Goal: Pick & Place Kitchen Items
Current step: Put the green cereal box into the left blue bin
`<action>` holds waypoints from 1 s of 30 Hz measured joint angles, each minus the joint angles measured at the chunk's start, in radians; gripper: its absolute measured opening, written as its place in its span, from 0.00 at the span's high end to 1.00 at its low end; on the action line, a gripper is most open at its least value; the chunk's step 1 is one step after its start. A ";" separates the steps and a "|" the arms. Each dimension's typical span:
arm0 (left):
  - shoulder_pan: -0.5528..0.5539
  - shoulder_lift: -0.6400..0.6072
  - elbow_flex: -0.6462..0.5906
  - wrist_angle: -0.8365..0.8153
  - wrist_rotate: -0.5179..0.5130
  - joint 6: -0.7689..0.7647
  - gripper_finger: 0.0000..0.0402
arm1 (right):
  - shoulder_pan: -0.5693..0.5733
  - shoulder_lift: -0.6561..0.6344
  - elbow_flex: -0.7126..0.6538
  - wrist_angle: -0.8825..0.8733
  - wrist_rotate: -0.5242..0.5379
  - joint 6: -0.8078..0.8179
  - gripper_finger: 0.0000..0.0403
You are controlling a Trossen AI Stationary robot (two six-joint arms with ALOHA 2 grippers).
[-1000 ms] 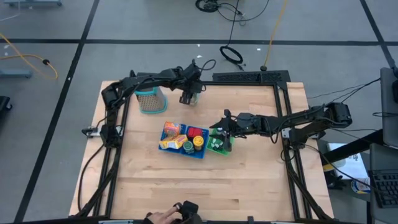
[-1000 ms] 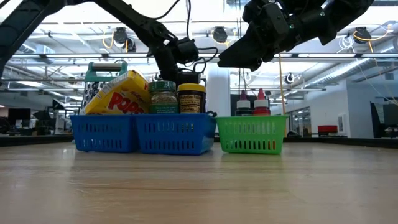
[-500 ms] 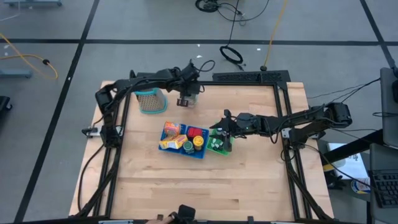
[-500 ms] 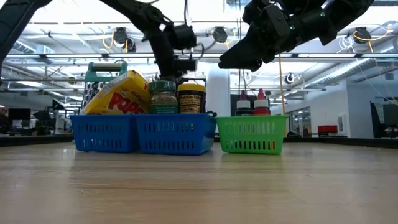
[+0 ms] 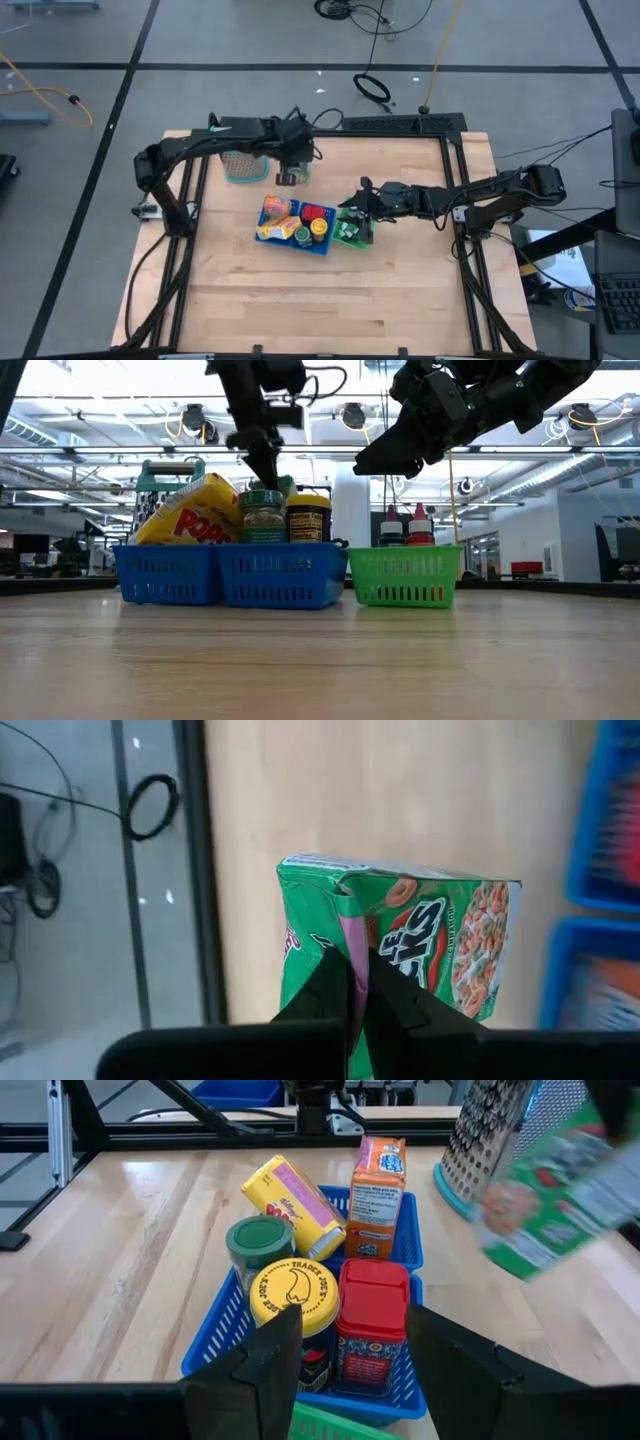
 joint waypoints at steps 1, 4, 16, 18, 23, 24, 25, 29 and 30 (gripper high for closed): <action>-0.016 -0.007 0.001 -0.021 -0.008 -0.022 0.99 | 0.000 0.000 0.000 0.000 0.000 0.000 0.58; -0.064 -0.016 0.001 -0.085 -0.041 -0.094 0.99 | 0.000 0.000 0.000 0.000 0.000 0.001 0.58; -0.225 -0.019 -0.021 -0.229 -0.106 -0.316 0.99 | 0.000 0.000 0.000 0.000 0.000 0.009 0.58; -0.243 -0.019 -0.021 -0.246 -0.115 -0.356 0.99 | 0.000 0.000 0.000 0.000 0.000 0.009 0.58; -0.294 -0.019 -0.021 -0.262 -0.157 -0.421 0.99 | 0.000 0.000 0.000 0.000 0.000 0.009 0.58; -0.304 -0.019 -0.021 -0.266 -0.171 -0.434 0.99 | 0.000 0.000 0.000 0.000 0.000 0.008 0.58; -0.315 -0.019 -0.021 -0.270 -0.188 -0.446 0.99 | 0.000 0.000 0.000 0.000 0.000 0.008 0.58; -0.349 -0.019 -0.021 -0.296 -0.200 -0.458 0.99 | 0.000 0.000 0.000 0.000 0.000 0.009 0.58; -0.356 -0.019 -0.021 -0.303 -0.203 -0.461 0.99 | 0.000 0.000 0.000 0.000 0.000 0.009 0.58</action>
